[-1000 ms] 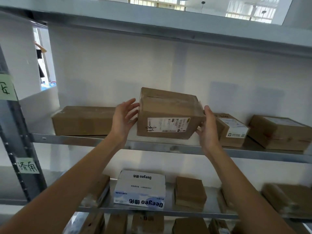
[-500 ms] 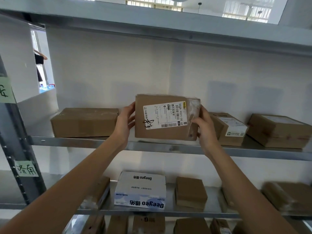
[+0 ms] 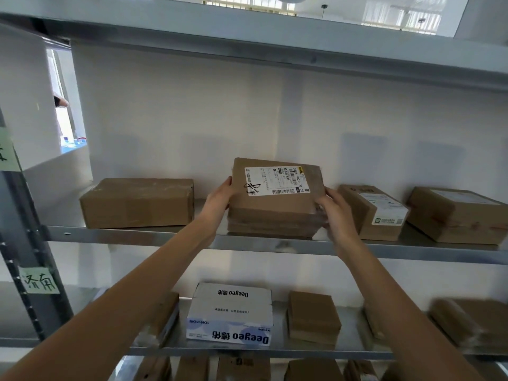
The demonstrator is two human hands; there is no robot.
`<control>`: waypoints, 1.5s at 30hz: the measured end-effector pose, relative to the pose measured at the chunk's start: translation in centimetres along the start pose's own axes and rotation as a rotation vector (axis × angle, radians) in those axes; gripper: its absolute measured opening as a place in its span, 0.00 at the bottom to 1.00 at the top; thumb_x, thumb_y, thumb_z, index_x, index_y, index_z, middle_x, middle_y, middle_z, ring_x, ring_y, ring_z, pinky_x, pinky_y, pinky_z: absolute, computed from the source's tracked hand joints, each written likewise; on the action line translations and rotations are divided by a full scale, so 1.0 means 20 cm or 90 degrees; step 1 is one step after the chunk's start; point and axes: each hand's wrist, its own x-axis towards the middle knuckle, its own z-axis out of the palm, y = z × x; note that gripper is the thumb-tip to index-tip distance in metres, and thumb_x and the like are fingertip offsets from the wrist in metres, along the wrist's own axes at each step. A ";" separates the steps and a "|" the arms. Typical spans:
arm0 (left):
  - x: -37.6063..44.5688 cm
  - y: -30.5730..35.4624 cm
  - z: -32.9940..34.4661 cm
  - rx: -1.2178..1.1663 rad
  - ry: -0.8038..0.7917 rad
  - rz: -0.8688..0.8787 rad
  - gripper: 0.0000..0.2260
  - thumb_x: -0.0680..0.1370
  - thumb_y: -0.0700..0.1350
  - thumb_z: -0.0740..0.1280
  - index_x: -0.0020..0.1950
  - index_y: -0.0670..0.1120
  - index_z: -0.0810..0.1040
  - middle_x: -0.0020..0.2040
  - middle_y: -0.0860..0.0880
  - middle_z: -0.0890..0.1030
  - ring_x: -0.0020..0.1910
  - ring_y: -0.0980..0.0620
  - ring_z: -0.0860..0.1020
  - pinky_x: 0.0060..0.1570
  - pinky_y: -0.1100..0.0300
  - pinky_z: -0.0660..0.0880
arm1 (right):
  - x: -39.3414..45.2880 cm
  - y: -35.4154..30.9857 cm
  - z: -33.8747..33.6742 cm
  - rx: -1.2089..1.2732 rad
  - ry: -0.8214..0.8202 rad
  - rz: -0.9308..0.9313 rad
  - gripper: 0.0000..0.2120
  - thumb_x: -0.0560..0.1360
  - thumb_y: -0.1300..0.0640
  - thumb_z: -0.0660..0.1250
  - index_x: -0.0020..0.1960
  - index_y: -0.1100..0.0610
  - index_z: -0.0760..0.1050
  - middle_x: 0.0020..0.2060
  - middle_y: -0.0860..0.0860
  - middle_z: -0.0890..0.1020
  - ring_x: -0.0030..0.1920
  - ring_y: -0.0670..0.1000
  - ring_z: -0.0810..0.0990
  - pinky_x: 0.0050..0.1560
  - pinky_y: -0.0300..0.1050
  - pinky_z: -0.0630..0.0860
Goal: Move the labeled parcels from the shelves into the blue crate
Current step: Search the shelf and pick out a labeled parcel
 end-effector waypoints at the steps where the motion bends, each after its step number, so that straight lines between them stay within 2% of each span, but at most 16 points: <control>1: 0.00 0.00 0.01 0.006 -0.009 0.005 0.14 0.78 0.49 0.62 0.64 0.56 0.75 0.60 0.54 0.80 0.57 0.56 0.77 0.59 0.63 0.72 | 0.01 0.01 0.00 -0.016 0.009 0.008 0.14 0.78 0.52 0.64 0.64 0.51 0.76 0.56 0.50 0.82 0.56 0.50 0.80 0.57 0.49 0.77; 5: -0.01 -0.01 0.01 0.023 -0.010 0.029 0.08 0.83 0.47 0.57 0.56 0.55 0.75 0.52 0.57 0.79 0.48 0.65 0.75 0.43 0.75 0.72 | 0.04 0.02 0.03 -0.074 0.048 0.041 0.15 0.78 0.44 0.62 0.59 0.50 0.75 0.55 0.49 0.80 0.57 0.52 0.78 0.62 0.56 0.75; 7: -0.03 -0.01 -0.01 0.039 -0.009 0.052 0.09 0.83 0.48 0.57 0.52 0.54 0.77 0.50 0.56 0.80 0.50 0.60 0.77 0.55 0.66 0.74 | 0.06 0.02 0.06 -0.090 0.068 0.046 0.16 0.76 0.39 0.63 0.54 0.50 0.76 0.52 0.50 0.81 0.56 0.53 0.79 0.62 0.57 0.75; 9: -0.05 -0.01 -0.08 0.059 0.034 0.084 0.10 0.82 0.49 0.59 0.58 0.50 0.78 0.52 0.53 0.79 0.57 0.54 0.76 0.68 0.52 0.69 | 0.08 0.02 0.08 -0.089 0.080 0.057 0.18 0.74 0.36 0.63 0.49 0.50 0.75 0.50 0.51 0.81 0.54 0.54 0.79 0.61 0.58 0.76; 11: -0.10 0.01 -0.20 0.080 0.127 0.163 0.11 0.82 0.46 0.60 0.63 0.48 0.76 0.58 0.52 0.79 0.62 0.53 0.75 0.69 0.53 0.69 | 0.09 0.01 0.09 -0.080 0.073 0.085 0.20 0.74 0.34 0.62 0.49 0.51 0.75 0.50 0.52 0.80 0.54 0.55 0.79 0.61 0.58 0.75; 13: -0.19 0.06 -0.36 0.141 0.204 0.276 0.11 0.82 0.43 0.59 0.63 0.48 0.76 0.60 0.51 0.79 0.60 0.57 0.76 0.65 0.61 0.70 | 0.06 0.00 0.11 -0.104 0.105 0.067 0.25 0.75 0.37 0.63 0.62 0.55 0.73 0.59 0.54 0.78 0.59 0.56 0.77 0.63 0.54 0.73; 15: -0.25 0.09 -0.55 0.253 0.319 0.344 0.13 0.82 0.42 0.58 0.65 0.48 0.74 0.63 0.50 0.77 0.60 0.59 0.73 0.64 0.65 0.66 | 0.00 -0.02 0.14 -0.148 0.244 -0.096 0.23 0.79 0.47 0.63 0.69 0.59 0.68 0.65 0.55 0.73 0.66 0.54 0.72 0.67 0.49 0.70; 17: -0.26 0.08 -0.74 0.372 0.467 0.327 0.15 0.82 0.44 0.58 0.68 0.46 0.71 0.67 0.46 0.73 0.66 0.51 0.68 0.67 0.58 0.63 | -0.12 -0.09 0.26 -0.151 0.325 -0.356 0.18 0.79 0.57 0.62 0.67 0.62 0.68 0.63 0.52 0.72 0.64 0.49 0.70 0.67 0.40 0.68; 20: -0.23 0.02 -0.95 0.356 0.566 0.189 0.21 0.80 0.49 0.60 0.73 0.46 0.65 0.70 0.43 0.67 0.69 0.44 0.65 0.69 0.47 0.65 | -0.28 -0.16 0.57 -0.119 0.134 -0.514 0.13 0.78 0.62 0.62 0.62 0.61 0.70 0.56 0.49 0.73 0.57 0.44 0.72 0.61 0.32 0.66; 24: -0.22 -0.06 -1.05 0.170 0.523 0.052 0.22 0.80 0.55 0.57 0.73 0.48 0.61 0.67 0.45 0.70 0.64 0.46 0.71 0.64 0.49 0.71 | -0.39 -0.12 0.99 -0.139 -0.202 -0.337 0.21 0.81 0.53 0.61 0.71 0.57 0.64 0.68 0.51 0.69 0.68 0.44 0.67 0.67 0.34 0.60; 29: -0.26 -0.09 -1.12 0.051 0.389 -0.076 0.24 0.80 0.62 0.51 0.72 0.51 0.65 0.66 0.49 0.73 0.65 0.46 0.72 0.69 0.49 0.66 | -0.31 -0.02 1.16 -0.091 -0.304 0.028 0.33 0.80 0.44 0.59 0.78 0.57 0.51 0.77 0.53 0.59 0.76 0.53 0.59 0.69 0.44 0.59; 35: -0.30 -0.01 -1.10 0.002 0.353 0.001 0.15 0.81 0.51 0.52 0.63 0.50 0.73 0.61 0.49 0.76 0.56 0.50 0.73 0.66 0.51 0.63 | -0.28 -0.05 1.13 -0.029 -0.245 -0.029 0.22 0.80 0.43 0.59 0.70 0.52 0.67 0.59 0.43 0.70 0.65 0.49 0.69 0.57 0.38 0.63; 38: -0.29 0.05 -1.11 -0.096 0.383 0.055 0.12 0.79 0.49 0.54 0.54 0.50 0.76 0.53 0.51 0.78 0.54 0.52 0.74 0.66 0.51 0.64 | -0.21 -0.11 1.12 -0.021 -0.190 -0.067 0.24 0.77 0.37 0.58 0.61 0.54 0.73 0.62 0.51 0.73 0.58 0.47 0.72 0.55 0.38 0.66; 41: -0.28 0.08 -1.09 -0.178 0.353 0.075 0.11 0.79 0.48 0.54 0.52 0.48 0.74 0.51 0.50 0.78 0.53 0.51 0.73 0.57 0.52 0.70 | -0.18 -0.13 1.11 0.032 -0.244 -0.034 0.26 0.79 0.39 0.57 0.69 0.54 0.70 0.62 0.51 0.78 0.60 0.49 0.76 0.61 0.44 0.74; 43: -0.27 0.09 -1.08 -0.185 0.349 0.073 0.09 0.78 0.47 0.55 0.52 0.47 0.73 0.49 0.50 0.77 0.56 0.50 0.73 0.52 0.52 0.73 | -0.19 -0.14 1.10 0.046 -0.265 -0.032 0.24 0.80 0.43 0.59 0.72 0.53 0.67 0.63 0.49 0.77 0.61 0.48 0.76 0.56 0.41 0.76; 45: -0.27 0.09 -1.07 -0.181 0.339 0.067 0.10 0.78 0.47 0.55 0.56 0.47 0.72 0.51 0.51 0.77 0.60 0.49 0.73 0.54 0.50 0.74 | -0.20 -0.14 1.09 0.040 -0.265 -0.043 0.24 0.80 0.44 0.60 0.74 0.51 0.65 0.66 0.50 0.76 0.63 0.50 0.75 0.60 0.46 0.76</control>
